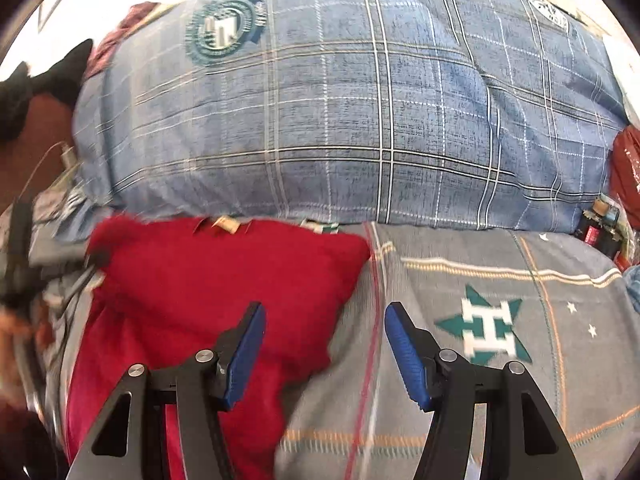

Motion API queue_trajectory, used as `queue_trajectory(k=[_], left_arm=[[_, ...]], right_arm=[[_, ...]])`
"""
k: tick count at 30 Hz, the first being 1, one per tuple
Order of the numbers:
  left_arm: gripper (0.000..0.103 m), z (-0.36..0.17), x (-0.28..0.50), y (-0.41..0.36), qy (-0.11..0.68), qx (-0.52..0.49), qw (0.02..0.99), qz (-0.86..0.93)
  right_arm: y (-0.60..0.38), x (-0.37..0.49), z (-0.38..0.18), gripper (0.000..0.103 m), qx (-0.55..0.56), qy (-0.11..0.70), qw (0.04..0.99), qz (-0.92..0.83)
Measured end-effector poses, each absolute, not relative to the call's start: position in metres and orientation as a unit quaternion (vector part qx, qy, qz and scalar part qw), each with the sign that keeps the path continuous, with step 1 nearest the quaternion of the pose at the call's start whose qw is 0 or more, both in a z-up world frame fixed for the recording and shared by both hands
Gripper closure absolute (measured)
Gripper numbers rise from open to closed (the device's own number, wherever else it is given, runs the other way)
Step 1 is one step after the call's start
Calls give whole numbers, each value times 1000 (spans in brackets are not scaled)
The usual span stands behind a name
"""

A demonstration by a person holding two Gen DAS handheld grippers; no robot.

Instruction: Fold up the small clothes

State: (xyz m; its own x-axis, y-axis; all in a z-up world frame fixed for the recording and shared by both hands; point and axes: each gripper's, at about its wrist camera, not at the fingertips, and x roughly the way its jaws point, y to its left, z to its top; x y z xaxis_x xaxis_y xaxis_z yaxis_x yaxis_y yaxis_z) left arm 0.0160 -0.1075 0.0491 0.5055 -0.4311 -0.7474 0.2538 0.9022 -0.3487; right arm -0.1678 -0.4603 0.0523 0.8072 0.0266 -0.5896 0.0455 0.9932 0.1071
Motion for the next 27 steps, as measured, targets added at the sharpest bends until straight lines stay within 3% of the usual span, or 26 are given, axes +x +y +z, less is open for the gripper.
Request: queue_trajectory(k=[3,4,8,12,17,21,25,27], left_arm=[[91,32,18,-112,467,-91,858,-194],[91,32,18,-116,465,-86,860,-195],[89,33,21,-116,459,-81,863,-196],[86,25,23,-110,469,-82,859,-188],[77,24,22,-113,463,-67,866,-177],[68,22,17,-116,448,-44,876,-171],[54,29,2,-108,451,-38,876,-166],[54,35,-9,-105,455,-33,874,-168]], right_arm=[[-460,-126,46,54,88,340,936,14],[-458,-109,40,63,89,357,930,18],[-451,-54,12,69,23,405,913,-35],[-460,-44,4,69,31,411,909,-60],[-442,-102,30,65,26,376,926,-12],[-425,-112,-5,64,-37,417,908,-14],[-439,-127,4,62,16,409,912,-18],[-447,-149,17,56,42,395,918,-6]])
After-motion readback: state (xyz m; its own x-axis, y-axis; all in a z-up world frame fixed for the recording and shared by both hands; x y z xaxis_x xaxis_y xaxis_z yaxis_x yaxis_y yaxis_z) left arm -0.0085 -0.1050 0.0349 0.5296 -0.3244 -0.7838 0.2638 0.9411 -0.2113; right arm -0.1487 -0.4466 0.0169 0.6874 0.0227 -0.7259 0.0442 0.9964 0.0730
